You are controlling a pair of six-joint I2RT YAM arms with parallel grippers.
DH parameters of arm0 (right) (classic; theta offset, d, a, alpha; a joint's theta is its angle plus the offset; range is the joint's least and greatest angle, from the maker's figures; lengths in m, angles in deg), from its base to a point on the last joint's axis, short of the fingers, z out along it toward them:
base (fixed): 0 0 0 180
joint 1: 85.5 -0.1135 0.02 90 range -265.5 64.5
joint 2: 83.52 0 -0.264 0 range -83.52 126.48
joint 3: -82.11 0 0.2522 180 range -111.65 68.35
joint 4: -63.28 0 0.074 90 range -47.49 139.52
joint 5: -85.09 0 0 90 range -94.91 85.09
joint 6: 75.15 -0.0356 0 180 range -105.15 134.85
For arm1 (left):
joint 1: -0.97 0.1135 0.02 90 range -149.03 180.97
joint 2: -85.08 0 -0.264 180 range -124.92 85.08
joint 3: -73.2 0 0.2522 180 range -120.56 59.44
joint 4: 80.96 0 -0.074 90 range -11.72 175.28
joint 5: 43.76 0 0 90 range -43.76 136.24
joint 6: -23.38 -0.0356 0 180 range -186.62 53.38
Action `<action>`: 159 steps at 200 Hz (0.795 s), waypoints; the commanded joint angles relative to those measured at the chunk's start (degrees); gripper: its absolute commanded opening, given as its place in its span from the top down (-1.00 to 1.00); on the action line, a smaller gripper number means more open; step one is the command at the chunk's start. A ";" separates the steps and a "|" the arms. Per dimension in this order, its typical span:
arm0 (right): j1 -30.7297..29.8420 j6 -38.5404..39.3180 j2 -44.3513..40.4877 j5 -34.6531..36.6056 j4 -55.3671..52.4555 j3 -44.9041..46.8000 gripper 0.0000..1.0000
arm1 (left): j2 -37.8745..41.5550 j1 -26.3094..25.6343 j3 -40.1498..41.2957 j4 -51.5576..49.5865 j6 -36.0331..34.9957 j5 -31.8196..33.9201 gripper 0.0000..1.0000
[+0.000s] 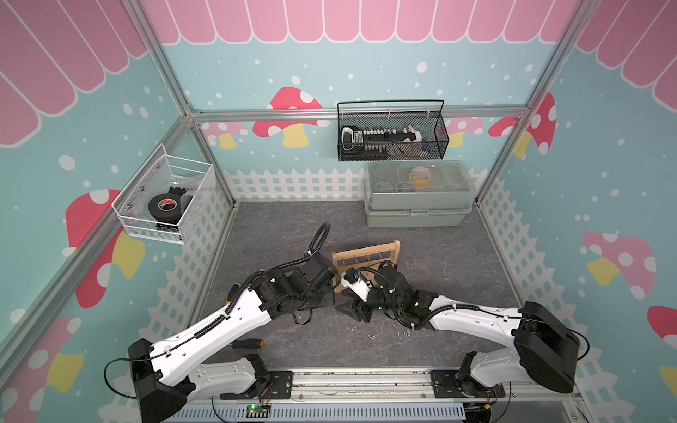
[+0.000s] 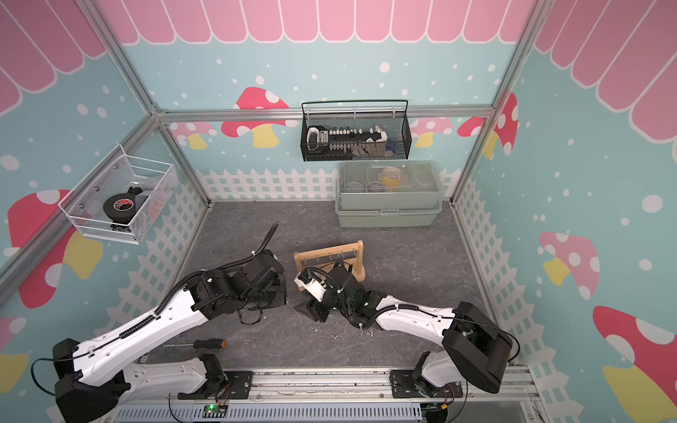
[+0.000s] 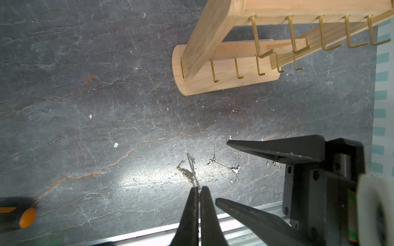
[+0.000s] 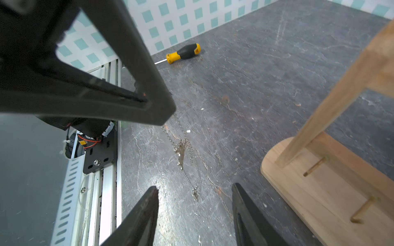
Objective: Hang the necklace on the jewelry display stand
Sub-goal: Pick up the necklace from the center of the board.
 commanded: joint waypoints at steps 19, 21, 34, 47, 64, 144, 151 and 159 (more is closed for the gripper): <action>-2.26 1.95 0.38 -1.78 6.37 3.43 -0.10 | -0.53 0.40 -3.92 -2.54 -1.10 0.67 1.00; -2.48 1.95 0.49 -1.78 6.59 3.45 -0.10 | -0.56 0.40 -4.01 -2.64 -1.10 0.62 1.00; -3.48 1.96 1.33 0.12 7.15 3.46 -0.10 | -0.65 0.40 -4.49 -2.75 -0.97 0.54 1.00; -3.98 1.35 2.06 2.97 8.57 3.78 -0.09 | -0.56 0.40 -4.77 -3.01 -0.68 0.57 1.00; -4.00 -0.21 2.49 6.34 12.65 5.18 -0.09 | -0.26 0.40 -4.93 -3.10 -0.16 0.54 1.00; -4.41 0.74 6.47 8.10 20.34 4.74 -0.07 | 0.00 0.40 -5.80 -4.07 0.75 -0.65 1.00; -4.44 0.81 6.93 7.86 20.71 4.58 -0.07 | -0.08 0.42 -6.08 -4.21 0.75 -0.62 1.00; -4.58 0.95 7.40 7.42 20.67 4.30 -0.07 | -0.09 0.41 -6.34 -4.28 0.90 -0.48 1.00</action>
